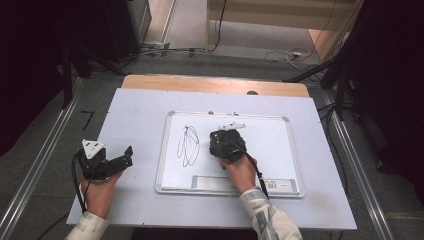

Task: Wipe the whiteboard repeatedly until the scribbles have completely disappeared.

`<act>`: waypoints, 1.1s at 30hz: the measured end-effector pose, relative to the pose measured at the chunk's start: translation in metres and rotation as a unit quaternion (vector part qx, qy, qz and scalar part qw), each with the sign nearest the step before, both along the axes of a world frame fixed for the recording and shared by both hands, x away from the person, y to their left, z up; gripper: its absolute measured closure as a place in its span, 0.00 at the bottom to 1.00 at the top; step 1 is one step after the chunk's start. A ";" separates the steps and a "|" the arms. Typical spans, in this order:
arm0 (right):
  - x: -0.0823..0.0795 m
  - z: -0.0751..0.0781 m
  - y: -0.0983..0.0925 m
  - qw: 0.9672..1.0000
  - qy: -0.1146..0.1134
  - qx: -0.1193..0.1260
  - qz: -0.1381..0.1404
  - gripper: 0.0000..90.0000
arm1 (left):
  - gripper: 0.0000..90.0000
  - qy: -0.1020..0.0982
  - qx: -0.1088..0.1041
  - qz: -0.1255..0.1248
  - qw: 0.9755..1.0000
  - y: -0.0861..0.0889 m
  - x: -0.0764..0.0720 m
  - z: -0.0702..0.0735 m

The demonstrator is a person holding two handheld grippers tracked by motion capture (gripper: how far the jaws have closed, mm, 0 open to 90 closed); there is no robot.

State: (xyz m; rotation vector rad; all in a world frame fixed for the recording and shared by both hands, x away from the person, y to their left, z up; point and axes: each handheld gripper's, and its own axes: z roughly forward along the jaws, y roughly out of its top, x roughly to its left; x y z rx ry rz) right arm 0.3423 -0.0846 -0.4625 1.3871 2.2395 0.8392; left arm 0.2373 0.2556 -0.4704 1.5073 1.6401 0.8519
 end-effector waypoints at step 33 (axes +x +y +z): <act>0.011 -0.022 0.071 0.999 0.011 -0.007 0.053 0.39 | 0.05 0.001 -0.002 -0.004 1.000 0.002 -0.002 -0.001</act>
